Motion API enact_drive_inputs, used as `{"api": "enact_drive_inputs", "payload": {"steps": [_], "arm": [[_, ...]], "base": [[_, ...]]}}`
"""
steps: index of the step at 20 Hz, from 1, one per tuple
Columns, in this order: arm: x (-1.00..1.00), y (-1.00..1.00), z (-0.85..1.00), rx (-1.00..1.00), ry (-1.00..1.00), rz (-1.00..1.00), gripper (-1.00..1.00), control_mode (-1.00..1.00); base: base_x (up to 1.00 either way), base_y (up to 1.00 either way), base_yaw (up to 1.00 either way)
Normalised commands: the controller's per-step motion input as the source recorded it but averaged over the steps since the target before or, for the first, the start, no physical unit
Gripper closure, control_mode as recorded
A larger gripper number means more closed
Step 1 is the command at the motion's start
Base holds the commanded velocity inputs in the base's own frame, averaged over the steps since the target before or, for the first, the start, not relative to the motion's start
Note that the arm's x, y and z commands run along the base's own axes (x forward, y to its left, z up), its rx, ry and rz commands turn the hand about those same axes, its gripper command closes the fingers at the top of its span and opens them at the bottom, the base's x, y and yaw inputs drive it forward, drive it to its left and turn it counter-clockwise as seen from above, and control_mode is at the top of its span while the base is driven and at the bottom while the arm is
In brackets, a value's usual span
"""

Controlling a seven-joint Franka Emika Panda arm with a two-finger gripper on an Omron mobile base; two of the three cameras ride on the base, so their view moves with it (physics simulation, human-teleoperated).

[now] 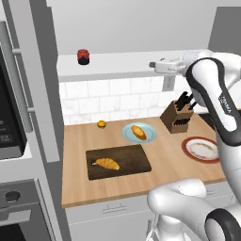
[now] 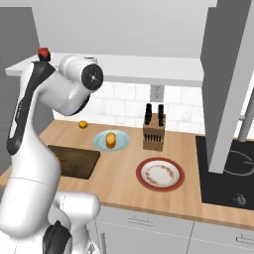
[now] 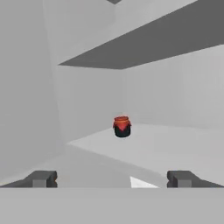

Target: From the different types of pastries on the counter, select a croissant and place it on the cutting board. Then retrieve a jar of jam from the cabinet and place it alongside the croissant on the cutting board.

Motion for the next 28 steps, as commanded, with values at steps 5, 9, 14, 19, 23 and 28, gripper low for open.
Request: {"api": "enact_drive_inputs", "payload": {"steps": [5, 9, 14, 19, 23, 28], "arm": [[0.67, 0.00, 0.64, 0.00, 0.00, 0.27, -1.00, -1.00], [0.16, 0.00, 0.28, -0.01, 0.00, 0.07, -1.00, -1.00], [0.01, 0.02, 0.22, -0.09, -0.12, 0.01, -1.00, -1.00], [0.00, 0.28, 0.36, -0.25, 0.00, -0.24, -1.00, -1.00], [0.00, 0.08, 0.07, -0.02, 0.00, -0.05, -1.00, -1.00], [0.04, 0.37, -0.33, -0.11, 0.00, -0.04, -1.00, -1.00]], "base": [[0.00, 0.00, 0.00], [0.00, 0.00, 0.00], [0.00, 0.00, 0.00], [0.00, 0.00, 0.00], [0.00, 0.00, 0.00], [0.00, 0.00, 0.00]]}}
